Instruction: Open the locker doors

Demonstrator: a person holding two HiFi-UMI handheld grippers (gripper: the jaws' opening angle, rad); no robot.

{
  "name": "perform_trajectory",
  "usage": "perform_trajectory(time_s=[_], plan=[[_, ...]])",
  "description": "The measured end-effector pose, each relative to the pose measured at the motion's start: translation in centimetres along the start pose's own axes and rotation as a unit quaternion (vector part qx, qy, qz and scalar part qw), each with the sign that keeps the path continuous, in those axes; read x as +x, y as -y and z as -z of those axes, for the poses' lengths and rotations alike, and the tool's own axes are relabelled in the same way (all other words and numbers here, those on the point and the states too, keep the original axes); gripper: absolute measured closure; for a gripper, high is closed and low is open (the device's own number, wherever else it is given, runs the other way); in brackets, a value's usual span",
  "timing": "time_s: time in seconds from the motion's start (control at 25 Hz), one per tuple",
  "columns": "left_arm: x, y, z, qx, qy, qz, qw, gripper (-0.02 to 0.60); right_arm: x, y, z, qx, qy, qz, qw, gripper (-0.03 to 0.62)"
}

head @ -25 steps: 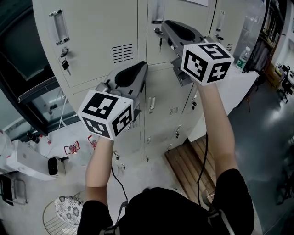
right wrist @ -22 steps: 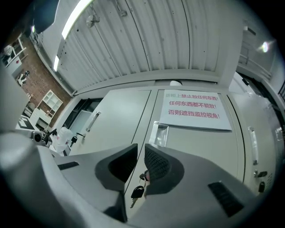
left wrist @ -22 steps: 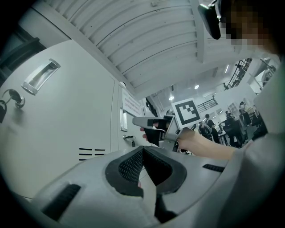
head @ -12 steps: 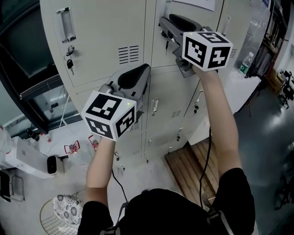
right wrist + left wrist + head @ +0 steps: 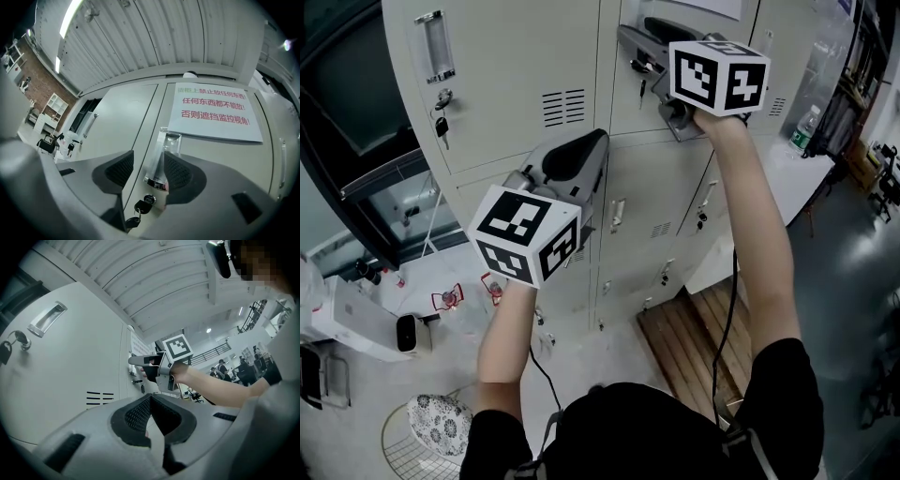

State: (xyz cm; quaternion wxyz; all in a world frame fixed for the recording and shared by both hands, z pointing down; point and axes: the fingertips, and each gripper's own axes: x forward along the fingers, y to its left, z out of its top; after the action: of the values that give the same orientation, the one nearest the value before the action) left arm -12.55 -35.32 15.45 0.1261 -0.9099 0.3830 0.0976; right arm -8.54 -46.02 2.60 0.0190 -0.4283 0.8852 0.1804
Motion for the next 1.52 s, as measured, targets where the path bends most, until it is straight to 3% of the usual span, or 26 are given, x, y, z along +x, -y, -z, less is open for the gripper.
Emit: perform_trajectory(time_s=[0.88,1.52], plan=[[-1.4,0.3,0.3,-0.003,-0.007,-0.003,1.0,0.566,1.3,-0.3,0.0,0.02,-0.026,0.003,0.999,0.399],[-1.3,2.5,0.6,-0.008,-0.01,0.024,0.9996,0.566,-2.7,-1.3,-1.3,0.008,-0.011,0.01,1.0,0.399]])
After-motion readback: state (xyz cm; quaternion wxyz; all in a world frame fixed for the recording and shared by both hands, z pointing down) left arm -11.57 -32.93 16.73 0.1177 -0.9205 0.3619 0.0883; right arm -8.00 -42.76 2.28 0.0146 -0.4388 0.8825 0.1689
